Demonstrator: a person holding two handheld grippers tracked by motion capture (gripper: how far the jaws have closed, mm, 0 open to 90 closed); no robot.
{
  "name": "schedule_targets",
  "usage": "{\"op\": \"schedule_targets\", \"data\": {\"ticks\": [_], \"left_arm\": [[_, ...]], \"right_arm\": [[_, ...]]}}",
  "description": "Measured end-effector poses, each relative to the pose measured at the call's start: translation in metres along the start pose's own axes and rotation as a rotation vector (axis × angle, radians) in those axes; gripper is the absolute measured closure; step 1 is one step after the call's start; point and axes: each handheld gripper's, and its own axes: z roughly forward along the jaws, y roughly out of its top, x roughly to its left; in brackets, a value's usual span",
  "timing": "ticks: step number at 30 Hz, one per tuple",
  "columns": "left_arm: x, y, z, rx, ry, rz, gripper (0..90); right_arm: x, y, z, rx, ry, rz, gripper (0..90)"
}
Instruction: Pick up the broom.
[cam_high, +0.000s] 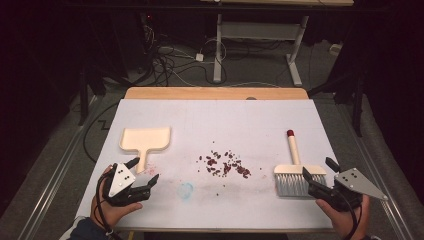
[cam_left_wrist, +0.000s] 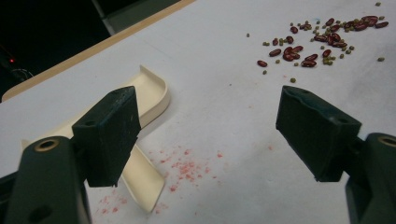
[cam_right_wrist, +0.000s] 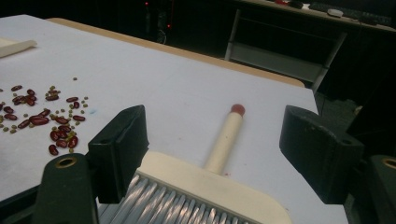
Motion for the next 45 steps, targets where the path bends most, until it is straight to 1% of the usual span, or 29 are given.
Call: {"op": "schedule_targets", "data": {"ticks": [2,4,7,10,11,12,13,14,15,16,17,18,19,21,22,23,24,26,27,28,31,32,33,35,36,37,38,39,45], "left_arm": [[0.0,0.0,0.001,0.007,-0.002,0.001,21.1],[-0.001,-0.001,0.002,0.013,-0.009,0.005,21.1],[-0.003,0.0,0.004,0.02,-0.016,0.014,21.1],[-0.004,-0.001,0.005,0.03,-0.02,0.02,21.1],[-0.005,-0.001,0.005,0.033,-0.024,0.024,21.1],[-0.004,-0.001,0.006,0.029,-0.023,0.037,21.1],[-0.004,-0.001,0.006,0.033,-0.023,0.033,21.1],[-0.005,-0.001,0.006,0.044,-0.028,0.018,21.1],[-0.005,-0.001,0.006,0.046,-0.03,0.018,20.9],[-0.005,-0.001,0.006,0.044,-0.031,0.016,20.9],[-0.006,-0.001,0.006,0.047,-0.032,0.018,20.8],[-0.006,-0.001,0.006,0.049,-0.034,0.02,20.8],[-0.006,0.0,0.007,0.041,-0.032,0.038,20.8],[-0.007,0.001,0.007,0.037,-0.031,0.039,20.8],[-0.007,0.001,0.008,0.04,-0.031,0.041,20.8],[-0.007,0.001,0.008,0.041,-0.035,0.04,20.8],[-0.007,0.001,0.008,0.041,-0.035,0.04,20.8],[-0.007,0.001,0.008,0.048,-0.036,0.043,20.8],[-0.006,0.001,0.007,0.047,-0.035,0.043,20.8],[-0.007,0.001,0.007,0.045,-0.034,0.044,20.8],[-0.007,0.0,0.005,0.042,-0.034,0.039,20.8],[-0.007,0.0,0.005,0.043,-0.034,0.039,20.8],[-0.007,0.0,0.005,0.044,-0.036,0.039,20.8],[-0.007,0.0,0.005,0.046,-0.037,0.041,20.8],[-0.007,0.0,0.005,0.047,-0.036,0.042,20.8],[-0.007,0.0,0.006,0.049,-0.037,0.042,20.8],[-0.008,0.0,0.006,0.049,-0.041,0.043,20.8],[-0.008,0.001,0.006,0.054,-0.041,0.051,20.8],[-0.011,0.002,0.008,0.055,-0.038,0.063,20.8]], "right_arm": [[0.0,0.0,0.0,0.001,-0.005,-0.008,23.5],[-0.001,0.0,0.0,0.009,0.007,-0.001,23.0],[-0.001,0.001,0.002,0.044,-0.002,-0.015,23.0],[-0.003,0.006,0.012,0.11,0.004,-0.044,23.7],[-0.003,0.006,0.012,0.11,0.004,-0.044,23.7],[-0.005,0.01,0.016,0.131,0.0,-0.052,23.7],[-0.007,0.013,0.019,0.147,0.01,-0.046,24.2],[-0.013,0.022,0.029,0.211,0.019,-0.009,24.7],[-0.018,0.027,0.035,0.235,0.028,0.007,24.8],[-0.018,0.027,0.035,0.235,0.028,0.007,24.8],[-0.022,0.031,0.041,0.267,0.046,0.029,25.3],[-0.03,0.041,0.059,0.341,0.06,0.064,25.7],[-0.034,0.044,0.068,0.37,0.07,0.08,27.1],[-0.039,0.049,0.087,0.435,0.057,0.101,28.9],[-0.042,0.05,0.102,0.485,0.056,0.113,29.4],[-0.042,0.05,0.102,0.485,0.056,0.113,29.4],[-0.044,0.049,0.125,0.577,0.05,0.128,30.6],[-0.045,0.045,0.144,0.662,0.06,0.153,31.9],[-0.045,0.045,0.144,0.662,0.06,0.153,31.9],[-0.044,0.039,0.159,0.732,0.041,0.144,35.3],[-0.042,0.029,0.175,0.815,0.022,0.16,41.3],[-0.042,0.029,0.175,0.815,0.022,0.16,41.3],[-0.041,0.023,0.181,0.857,0.03,0.169,46.0],[-0.041,0.023,0.182,0.85,0.025,0.166,47.5],[-0.038,0.024,0.184,0.855,0.013,0.159,51.9],[-0.037,0.025,0.184,0.856,0.018,0.155,55.3],[-0.037,0.025,0.184,0.856,0.018,0.155,55.3],[-0.033,0.026,0.184,0.858,0.016,0.148,62.7],[-0.032,0.028,0.187,0.872,0.004,0.176,64.5]]}}
